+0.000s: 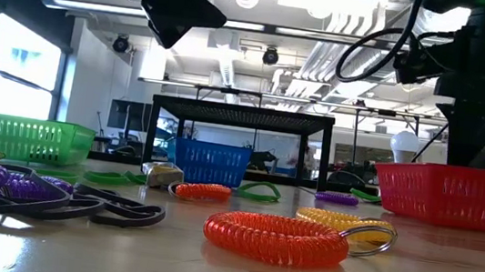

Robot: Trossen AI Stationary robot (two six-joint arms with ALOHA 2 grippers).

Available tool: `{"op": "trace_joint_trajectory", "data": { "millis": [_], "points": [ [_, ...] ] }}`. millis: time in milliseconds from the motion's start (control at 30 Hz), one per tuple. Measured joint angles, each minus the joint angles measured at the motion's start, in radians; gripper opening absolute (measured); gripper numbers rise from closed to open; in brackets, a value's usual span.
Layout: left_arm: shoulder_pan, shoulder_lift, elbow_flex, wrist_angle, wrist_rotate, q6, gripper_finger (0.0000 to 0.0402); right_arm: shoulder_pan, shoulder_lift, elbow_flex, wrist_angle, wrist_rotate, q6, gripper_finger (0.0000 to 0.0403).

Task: Pick & Place Office Desk Supplies
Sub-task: Put the violet spring keychain into the red basket, then put the green rubber band into the blue basket

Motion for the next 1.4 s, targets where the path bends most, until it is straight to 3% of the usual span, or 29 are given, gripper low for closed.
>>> {"op": "trace_joint_trajectory", "data": {
  "millis": [300, 467, 600, 767, 900, 1033, 1267, 1400],
  "points": [
    [0.0, 0.0, 0.0, 0.0, 0.0, -0.001, 0.0157, 0.004, 0.0, 0.055, -0.082, 0.004, -0.05, 0.0146],
    [0.0, 0.0, 0.0, -0.008, 0.0, -0.001, 0.0157, 0.047, 0.0, 0.175, -0.156, 0.001, -0.046, 0.0151],
    [0.0, 0.0, 0.0, -0.027, 0.0, -0.003, 0.0157, 0.115, 0.0, 0.254, -0.129, -0.157, 0.005, 0.0144],
    [-0.006, 0.0, 0.0, -0.032, 0.001, -0.031, 0.0157, 0.227, 0.0, 0.266, -0.047, -0.395, 0.14, 0.0144],
    [-0.009, 0.0, 0.0, -0.032, 0.002, -0.062, 0.0157, 0.285, 0.0, 0.265, -0.041, -0.403, 0.323, 0.0143],
    [-0.011, 0.0, 0.0, -0.032, 0.015, -0.075, 0.0157, 0.344, 0.0, 0.246, -0.049, -0.392, 0.398, 0.0141],
    [-0.024, 0.0, 0.0, -0.03, 0.026, -0.07, 0.0157, 0.41, 0.0, 0.151, -0.075, -0.539, 0.723, 0.0141],
    [-0.024, 0.0, 0.0, -0.03, 0.025, -0.046, 0.0157, 0.438, 0.0, 0.087, 0.001, -0.555, 0.839, 0.0141]
  ]
}}
